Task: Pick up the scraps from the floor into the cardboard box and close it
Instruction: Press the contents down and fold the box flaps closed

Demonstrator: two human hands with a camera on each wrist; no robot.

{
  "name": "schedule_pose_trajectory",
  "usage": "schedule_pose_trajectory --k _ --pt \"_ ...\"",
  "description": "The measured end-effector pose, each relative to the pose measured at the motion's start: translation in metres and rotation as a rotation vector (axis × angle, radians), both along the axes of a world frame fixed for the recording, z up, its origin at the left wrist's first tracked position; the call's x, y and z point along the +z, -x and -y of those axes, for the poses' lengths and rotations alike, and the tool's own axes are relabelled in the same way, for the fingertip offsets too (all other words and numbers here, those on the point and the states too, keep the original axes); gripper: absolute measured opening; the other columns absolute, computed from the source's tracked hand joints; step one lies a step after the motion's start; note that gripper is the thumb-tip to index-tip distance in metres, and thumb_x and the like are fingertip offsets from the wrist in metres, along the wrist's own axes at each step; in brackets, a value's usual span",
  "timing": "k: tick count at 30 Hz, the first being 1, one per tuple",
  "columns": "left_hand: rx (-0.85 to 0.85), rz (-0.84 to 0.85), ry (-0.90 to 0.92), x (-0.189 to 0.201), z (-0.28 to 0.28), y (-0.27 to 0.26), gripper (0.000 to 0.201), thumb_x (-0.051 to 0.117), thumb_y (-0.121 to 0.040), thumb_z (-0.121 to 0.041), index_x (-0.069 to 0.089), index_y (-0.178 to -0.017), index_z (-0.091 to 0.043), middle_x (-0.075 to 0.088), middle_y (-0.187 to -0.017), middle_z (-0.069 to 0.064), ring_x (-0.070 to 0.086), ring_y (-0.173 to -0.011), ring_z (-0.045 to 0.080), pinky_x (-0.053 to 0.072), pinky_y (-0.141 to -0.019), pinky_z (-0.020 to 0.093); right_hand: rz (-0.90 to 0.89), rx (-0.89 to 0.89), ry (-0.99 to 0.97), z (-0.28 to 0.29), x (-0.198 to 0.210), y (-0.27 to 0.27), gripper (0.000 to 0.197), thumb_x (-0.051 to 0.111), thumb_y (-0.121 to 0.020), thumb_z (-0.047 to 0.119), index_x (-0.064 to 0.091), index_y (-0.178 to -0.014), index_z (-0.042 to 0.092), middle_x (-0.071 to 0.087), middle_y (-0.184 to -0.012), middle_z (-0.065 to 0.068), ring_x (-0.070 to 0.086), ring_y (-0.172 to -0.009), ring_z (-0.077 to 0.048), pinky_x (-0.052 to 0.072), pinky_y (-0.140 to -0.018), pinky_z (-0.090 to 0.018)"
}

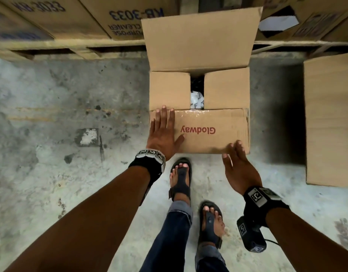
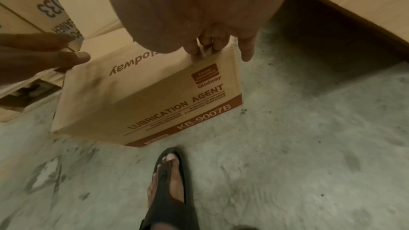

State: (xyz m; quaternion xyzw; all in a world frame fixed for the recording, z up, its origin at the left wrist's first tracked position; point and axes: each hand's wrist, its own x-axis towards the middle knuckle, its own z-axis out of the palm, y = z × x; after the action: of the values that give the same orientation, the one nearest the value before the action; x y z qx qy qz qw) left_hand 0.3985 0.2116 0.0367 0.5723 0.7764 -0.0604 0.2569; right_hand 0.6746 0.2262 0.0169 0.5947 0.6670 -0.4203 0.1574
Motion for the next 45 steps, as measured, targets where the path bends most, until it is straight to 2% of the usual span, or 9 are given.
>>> schedule_pose_trajectory --k 11,15,17,20,23,29,36,40,45 --pt "-0.067 0.081 0.134 -0.039 -0.021 0.022 0.104 0.036 -0.084 -0.077 -0.011 -0.155 -0.016 -0.02 -0.162 0.014 -0.02 -0.148 0.033 -0.001 -0.122 0.049 0.128 0.086 -0.008 -0.004 0.017 0.011 0.067 0.024 -0.1 0.058 0.006 -0.158 0.031 -0.015 -0.165 0.014 0.021 -0.151 -0.02 0.047 -0.105 -0.044" --pt "-0.087 0.08 0.163 -0.04 -0.019 0.023 0.117 0.046 -0.076 -0.078 -0.016 -0.154 -0.017 -0.026 -0.16 0.013 -0.026 -0.146 0.033 -0.003 -0.121 0.05 0.123 0.061 0.003 -0.002 0.018 0.015 0.066 0.023 -0.099 0.055 0.005 -0.158 0.031 -0.021 -0.163 0.017 0.019 -0.152 -0.016 0.05 -0.102 -0.041" --pt "-0.083 0.068 0.165 -0.039 -0.019 0.023 0.119 0.048 -0.075 -0.078 -0.016 -0.154 -0.017 -0.027 -0.16 0.013 -0.026 -0.146 0.033 -0.003 -0.121 0.049 0.123 0.041 -0.001 -0.001 0.021 0.017 0.066 0.026 -0.099 0.055 0.01 -0.158 0.03 -0.014 -0.165 0.015 0.022 -0.151 -0.016 0.05 -0.101 -0.039" --pt "-0.082 0.054 0.168 -0.039 -0.02 0.022 0.119 0.047 -0.075 -0.079 -0.016 -0.154 -0.017 -0.025 -0.161 0.013 -0.025 -0.147 0.033 -0.003 -0.121 0.049 0.168 0.031 -0.105 -0.006 0.031 0.024 0.064 0.03 -0.098 0.056 0.03 -0.154 0.025 0.015 -0.167 0.003 0.048 -0.136 -0.025 0.052 -0.096 -0.04" --pt "-0.081 0.019 0.179 -0.038 -0.02 0.023 0.119 0.043 -0.074 -0.083 -0.014 -0.155 -0.017 -0.022 -0.162 0.014 -0.022 -0.148 0.034 -0.005 -0.12 0.053 0.149 0.042 -0.255 -0.028 0.035 0.044 0.063 0.043 -0.096 0.046 0.031 -0.151 0.017 0.036 -0.156 -0.01 0.041 -0.138 -0.032 0.04 -0.107 -0.049" --pt "-0.042 0.081 0.169 -0.034 -0.023 0.021 0.114 0.048 -0.077 -0.075 -0.021 -0.153 -0.024 -0.029 -0.16 0.009 -0.028 -0.146 0.031 -0.01 -0.119 0.056 -0.086 0.165 -0.335 -0.134 0.043 0.131 0.066 0.03 -0.104 0.047 0.007 -0.159 0.019 0.005 -0.168 -0.005 0.002 -0.154 -0.023 0.011 -0.123 -0.045" --pt "-0.032 0.122 0.193 -0.031 -0.027 0.024 0.115 0.056 -0.08 -0.067 -0.02 -0.153 -0.024 -0.033 -0.158 0.006 -0.032 -0.145 0.029 -0.009 -0.119 0.054 -0.135 0.306 -0.601 -0.265 0.07 0.216 0.07 0.032 -0.102 0.041 0.003 -0.159 0.015 0.0 -0.168 -0.007 0.0 -0.154 -0.027 0.014 -0.123 -0.05" --pt "-0.026 0.129 0.194 -0.029 -0.025 0.026 0.115 0.058 -0.08 -0.066 -0.02 -0.153 -0.024 -0.033 -0.158 0.006 -0.033 -0.144 0.027 -0.01 -0.119 0.054 -0.058 0.319 -0.528 -0.294 0.077 0.223 0.072 0.033 -0.1 0.046 0.003 -0.16 0.016 0.001 -0.168 -0.008 -0.003 -0.154 -0.029 0.007 -0.122 -0.055" --pt "-0.036 0.1 0.209 -0.026 -0.025 0.024 0.113 0.056 -0.081 -0.067 -0.018 -0.154 -0.022 -0.033 -0.158 0.008 -0.033 -0.144 0.028 -0.013 -0.118 0.052 -0.058 0.36 -0.67 -0.248 0.09 0.195 0.059 0.032 -0.102 0.045 0.03 -0.153 0.015 0.035 -0.156 -0.012 0.024 -0.148 -0.031 0.01 -0.119 -0.064"
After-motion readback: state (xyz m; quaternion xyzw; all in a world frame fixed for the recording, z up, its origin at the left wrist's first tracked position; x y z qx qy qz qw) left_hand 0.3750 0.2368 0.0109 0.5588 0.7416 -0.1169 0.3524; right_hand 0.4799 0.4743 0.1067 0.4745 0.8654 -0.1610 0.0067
